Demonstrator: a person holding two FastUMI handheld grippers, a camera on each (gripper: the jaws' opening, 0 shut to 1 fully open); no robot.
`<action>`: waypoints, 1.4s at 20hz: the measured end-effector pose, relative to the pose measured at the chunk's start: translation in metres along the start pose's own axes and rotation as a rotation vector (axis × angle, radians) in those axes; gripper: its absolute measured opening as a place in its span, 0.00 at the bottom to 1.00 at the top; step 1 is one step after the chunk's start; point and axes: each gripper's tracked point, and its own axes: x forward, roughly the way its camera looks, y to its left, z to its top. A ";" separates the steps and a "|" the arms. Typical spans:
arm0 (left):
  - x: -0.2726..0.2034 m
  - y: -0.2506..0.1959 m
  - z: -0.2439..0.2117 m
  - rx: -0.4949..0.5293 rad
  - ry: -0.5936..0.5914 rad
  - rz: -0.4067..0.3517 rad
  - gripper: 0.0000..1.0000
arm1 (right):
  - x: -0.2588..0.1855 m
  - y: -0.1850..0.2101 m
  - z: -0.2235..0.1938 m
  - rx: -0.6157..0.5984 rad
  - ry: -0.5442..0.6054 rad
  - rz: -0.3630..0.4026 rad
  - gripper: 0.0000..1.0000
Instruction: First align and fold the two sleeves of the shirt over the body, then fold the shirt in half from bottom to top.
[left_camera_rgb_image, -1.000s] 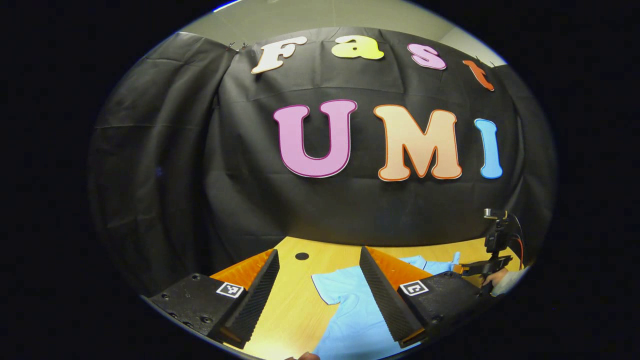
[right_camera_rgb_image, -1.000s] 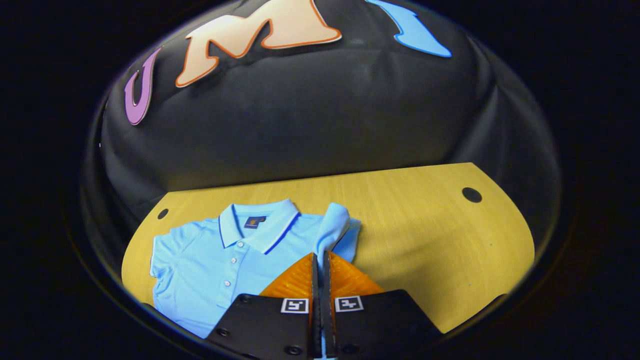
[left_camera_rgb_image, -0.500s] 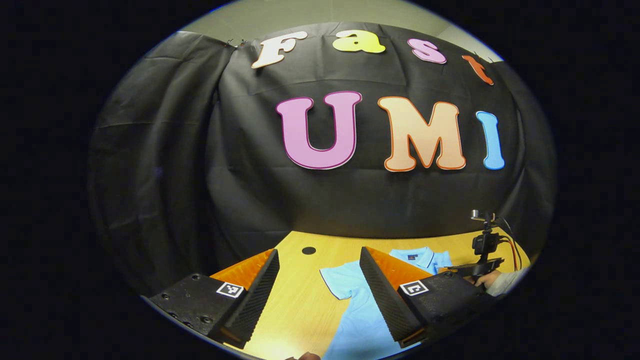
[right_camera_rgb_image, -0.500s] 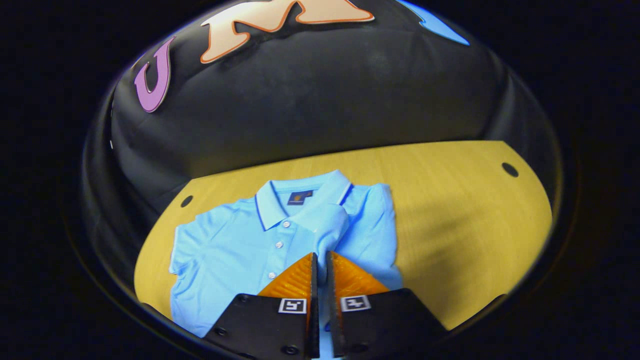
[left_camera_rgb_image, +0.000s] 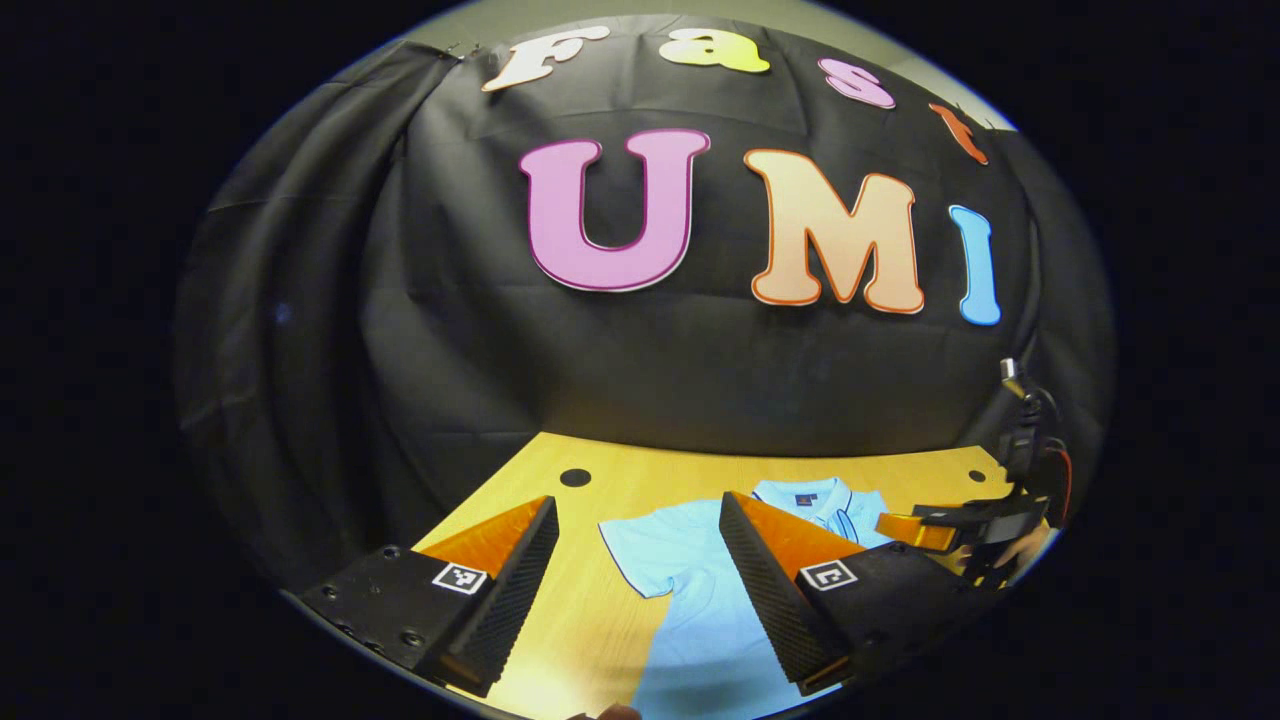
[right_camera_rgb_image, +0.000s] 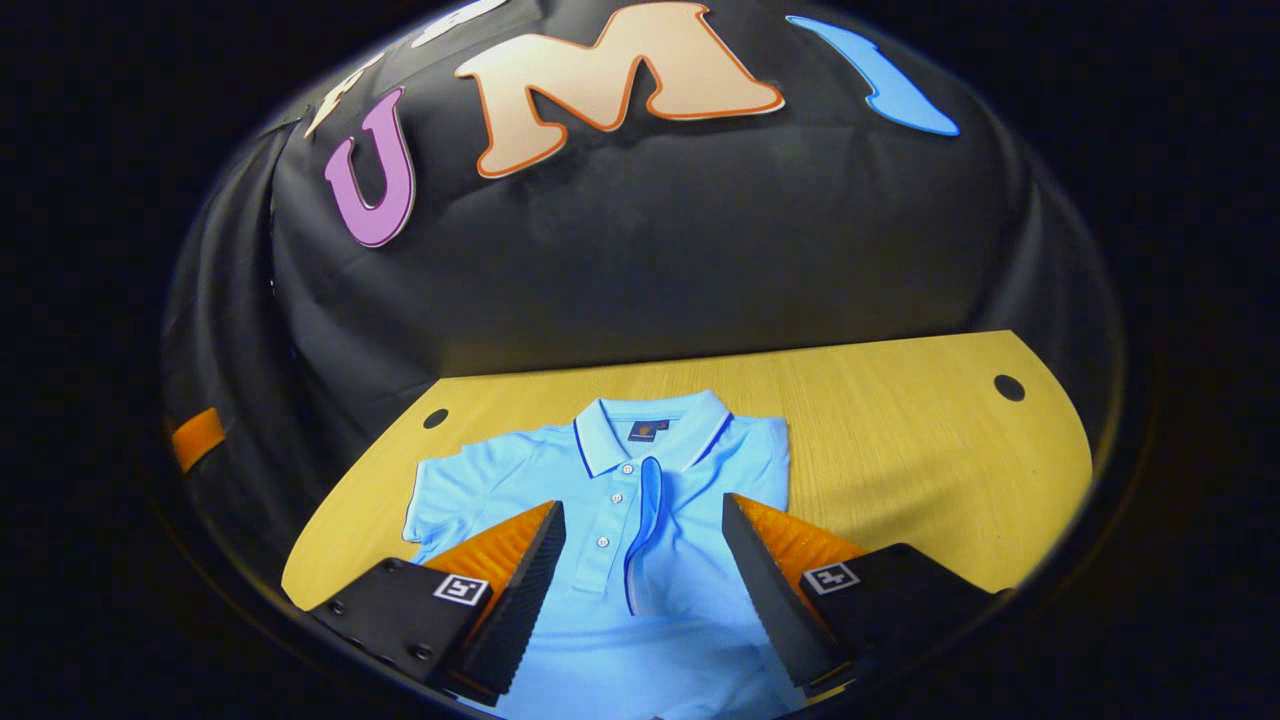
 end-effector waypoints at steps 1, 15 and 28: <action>0.010 0.000 -0.009 0.005 0.027 -0.009 0.97 | -0.009 -0.005 0.000 0.004 -0.010 -0.008 0.98; 0.149 0.020 -0.137 -0.193 0.355 0.058 0.95 | -0.097 -0.090 -0.065 0.067 0.076 -0.200 0.98; 0.185 0.030 -0.177 -0.085 0.417 0.137 0.95 | -0.110 -0.105 -0.072 0.057 0.083 -0.239 0.94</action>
